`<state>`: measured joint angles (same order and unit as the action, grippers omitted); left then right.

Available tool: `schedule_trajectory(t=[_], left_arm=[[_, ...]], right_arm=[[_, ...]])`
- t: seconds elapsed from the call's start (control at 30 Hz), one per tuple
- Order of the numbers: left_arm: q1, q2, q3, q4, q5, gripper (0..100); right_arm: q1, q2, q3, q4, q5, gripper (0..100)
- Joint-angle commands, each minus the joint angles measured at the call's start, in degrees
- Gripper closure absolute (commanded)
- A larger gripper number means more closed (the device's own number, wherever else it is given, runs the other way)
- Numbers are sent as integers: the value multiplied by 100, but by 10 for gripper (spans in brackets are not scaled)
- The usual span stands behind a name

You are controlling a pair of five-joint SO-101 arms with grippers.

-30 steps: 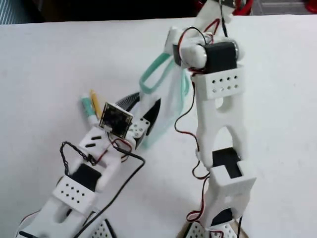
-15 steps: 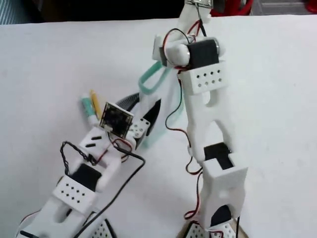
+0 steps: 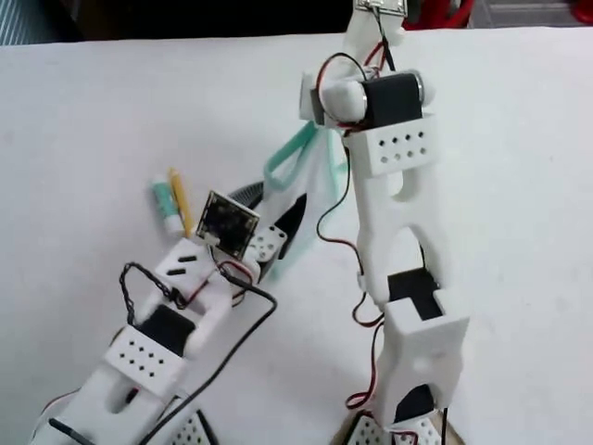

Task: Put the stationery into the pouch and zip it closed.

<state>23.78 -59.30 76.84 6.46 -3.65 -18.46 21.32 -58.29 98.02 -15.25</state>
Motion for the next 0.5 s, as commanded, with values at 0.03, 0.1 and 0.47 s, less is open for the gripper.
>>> schedule_trajectory(t=[0.03, 0.1, 0.47], left_arm=[[-180, -48, -229, -18, 308, 810], [-347, -48, -440, 44, 993, 769], [-558, -57, -1785, 2541, 1459, 743]], right_arm=[[163, -602, -53, 48, 97, 978], [215, -743, -53, 48, 97, 981], [338, -435, -44, 48, 53, 981]])
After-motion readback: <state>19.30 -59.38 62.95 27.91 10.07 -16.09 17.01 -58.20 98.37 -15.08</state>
